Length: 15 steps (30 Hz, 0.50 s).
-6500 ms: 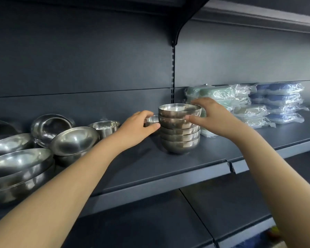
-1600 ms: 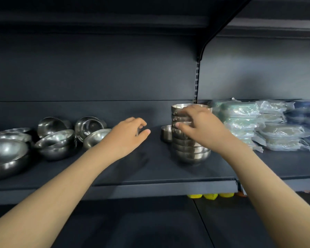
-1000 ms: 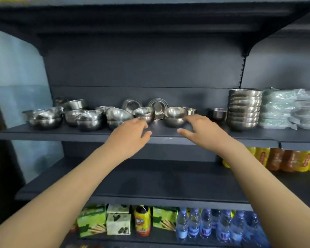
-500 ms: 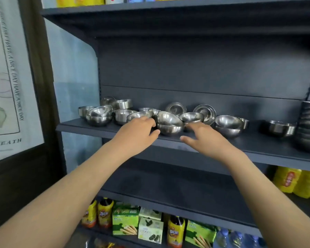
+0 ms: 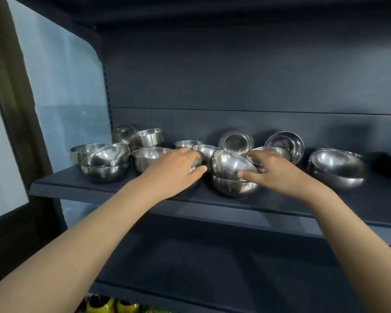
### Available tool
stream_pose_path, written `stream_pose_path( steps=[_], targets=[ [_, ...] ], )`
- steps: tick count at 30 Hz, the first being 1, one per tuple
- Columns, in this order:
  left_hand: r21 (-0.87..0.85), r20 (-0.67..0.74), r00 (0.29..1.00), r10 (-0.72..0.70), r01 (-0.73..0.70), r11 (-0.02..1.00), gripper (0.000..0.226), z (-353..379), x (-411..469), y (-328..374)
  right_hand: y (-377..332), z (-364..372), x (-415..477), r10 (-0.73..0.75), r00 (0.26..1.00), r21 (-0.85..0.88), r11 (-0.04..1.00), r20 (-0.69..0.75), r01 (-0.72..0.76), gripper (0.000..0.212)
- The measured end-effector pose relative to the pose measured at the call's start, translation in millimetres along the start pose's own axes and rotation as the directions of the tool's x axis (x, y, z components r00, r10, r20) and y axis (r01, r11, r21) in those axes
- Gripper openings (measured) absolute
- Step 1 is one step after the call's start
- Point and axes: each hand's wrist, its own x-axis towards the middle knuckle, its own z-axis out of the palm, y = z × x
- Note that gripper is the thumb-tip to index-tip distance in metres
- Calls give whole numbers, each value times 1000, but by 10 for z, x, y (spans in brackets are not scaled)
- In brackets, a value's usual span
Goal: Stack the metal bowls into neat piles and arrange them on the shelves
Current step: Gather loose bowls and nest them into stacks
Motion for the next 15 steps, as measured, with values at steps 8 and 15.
stream_pose_path(
  steps=[8,15],
  targets=[
    [-55,157,981,118,-111,992,67,218,621,-138,234,83,183,104,992,162,980,73,-115,69],
    [-138,269,920,285,-256,957,83,393,847,-247,283,203,225,123,984,283,946,129,-155,101]
  ],
)
